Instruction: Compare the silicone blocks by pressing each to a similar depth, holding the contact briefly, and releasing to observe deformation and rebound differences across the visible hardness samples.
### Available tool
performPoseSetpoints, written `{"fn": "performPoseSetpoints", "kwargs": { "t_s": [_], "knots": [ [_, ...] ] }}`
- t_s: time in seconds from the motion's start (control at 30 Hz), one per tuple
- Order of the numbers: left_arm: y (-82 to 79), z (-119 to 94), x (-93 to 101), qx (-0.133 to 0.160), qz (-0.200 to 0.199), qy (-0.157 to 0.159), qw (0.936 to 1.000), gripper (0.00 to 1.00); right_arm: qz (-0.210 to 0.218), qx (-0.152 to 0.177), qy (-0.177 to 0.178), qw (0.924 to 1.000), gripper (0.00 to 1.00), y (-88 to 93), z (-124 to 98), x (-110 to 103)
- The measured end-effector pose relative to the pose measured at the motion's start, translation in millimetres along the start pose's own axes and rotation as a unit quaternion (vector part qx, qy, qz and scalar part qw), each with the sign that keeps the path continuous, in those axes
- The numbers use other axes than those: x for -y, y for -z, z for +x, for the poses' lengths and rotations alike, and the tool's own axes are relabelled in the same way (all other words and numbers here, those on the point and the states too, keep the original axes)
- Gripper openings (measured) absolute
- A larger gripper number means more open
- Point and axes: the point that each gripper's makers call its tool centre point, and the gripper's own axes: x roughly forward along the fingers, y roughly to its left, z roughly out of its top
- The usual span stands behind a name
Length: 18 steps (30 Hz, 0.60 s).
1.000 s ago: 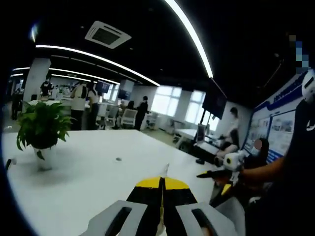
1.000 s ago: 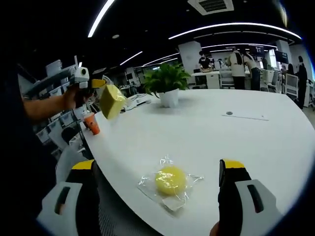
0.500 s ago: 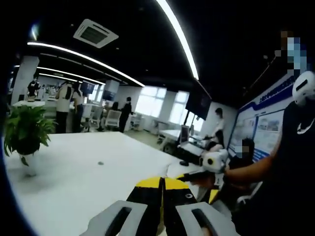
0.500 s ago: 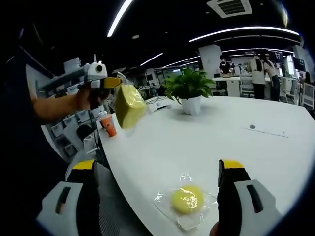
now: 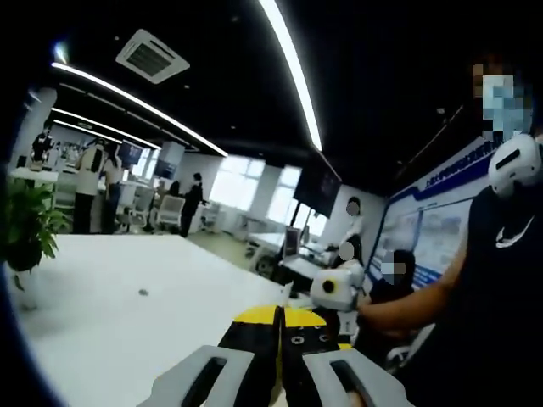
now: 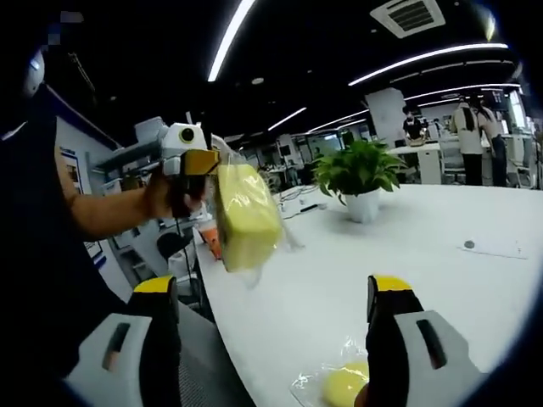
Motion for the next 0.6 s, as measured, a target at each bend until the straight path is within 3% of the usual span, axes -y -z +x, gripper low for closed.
{"fn": "performPoseSetpoints", "kwargs": {
  "t_s": [0.13, 0.3, 0.6],
  "knots": [
    [-2.4, 4.0, 7.7, 0.003, 0.000, 0.009, 1.0000, 0.00, -0.002, 0.009, -0.016, 0.9998, 0.85, -6.5, 7.0, -9.4],
    [-4.3, 7.4, 12.3, 0.005, 0.003, 0.018, 0.9998, 0.00, 0.036, 0.039, -0.044, 0.9976, 0.85, -19.4, 10.8, -20.2],
    [-6.4, 15.1, 21.1, 0.008, 0.004, 0.032, 0.9995, 0.00, 0.048, 0.059, -0.060, 0.9953, 0.79, -26.9, 13.5, -24.8]
  ]
}}
